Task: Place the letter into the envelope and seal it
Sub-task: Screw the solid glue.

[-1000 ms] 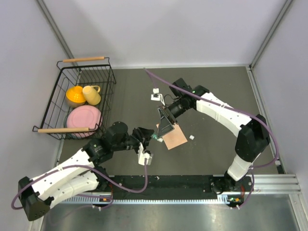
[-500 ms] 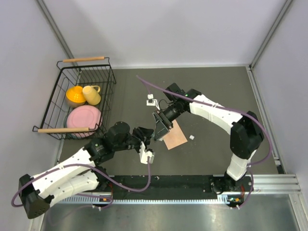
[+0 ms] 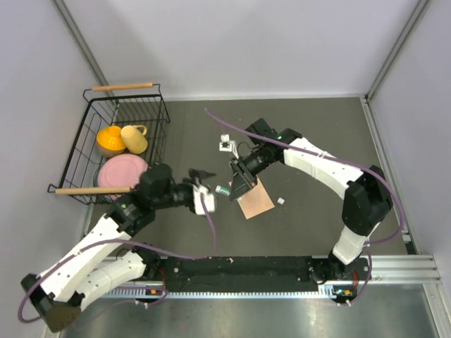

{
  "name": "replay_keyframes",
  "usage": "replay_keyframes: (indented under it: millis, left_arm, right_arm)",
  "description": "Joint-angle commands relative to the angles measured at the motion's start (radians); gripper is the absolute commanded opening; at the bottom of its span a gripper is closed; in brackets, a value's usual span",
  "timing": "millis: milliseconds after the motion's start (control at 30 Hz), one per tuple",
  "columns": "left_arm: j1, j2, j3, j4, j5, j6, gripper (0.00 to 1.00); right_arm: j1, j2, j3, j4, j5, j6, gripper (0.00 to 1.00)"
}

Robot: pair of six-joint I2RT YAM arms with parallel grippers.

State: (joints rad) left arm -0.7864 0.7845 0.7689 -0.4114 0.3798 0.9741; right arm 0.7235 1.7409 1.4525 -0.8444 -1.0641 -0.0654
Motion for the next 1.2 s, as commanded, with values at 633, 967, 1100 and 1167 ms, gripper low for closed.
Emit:
replay_keyframes:
  millis: [633, 967, 1100, 1167]
  left_arm:
    - [0.492, 0.282, 0.179, 0.37, 0.858, -1.707, 0.64]
    - [0.431, 0.305, 0.116, 0.35, 0.722, -1.782, 0.56]
    - [0.403, 0.303, 0.113, 0.378, 0.719, -1.787, 0.5]
    - [0.391, 0.308, 0.118, 0.381, 0.717, -1.792, 0.5]
  right_arm:
    - [0.154, -0.405, 0.005, -0.028, 0.622, -0.623, 0.0]
    - [0.218, -0.396, 0.031, -0.028, 0.717, -0.614, 0.0]
    - [0.223, -0.386, 0.043, -0.025, 0.717, -0.611, 0.0]
    - [0.229, -0.383, 0.045, -0.027, 0.722, -0.611, 0.0]
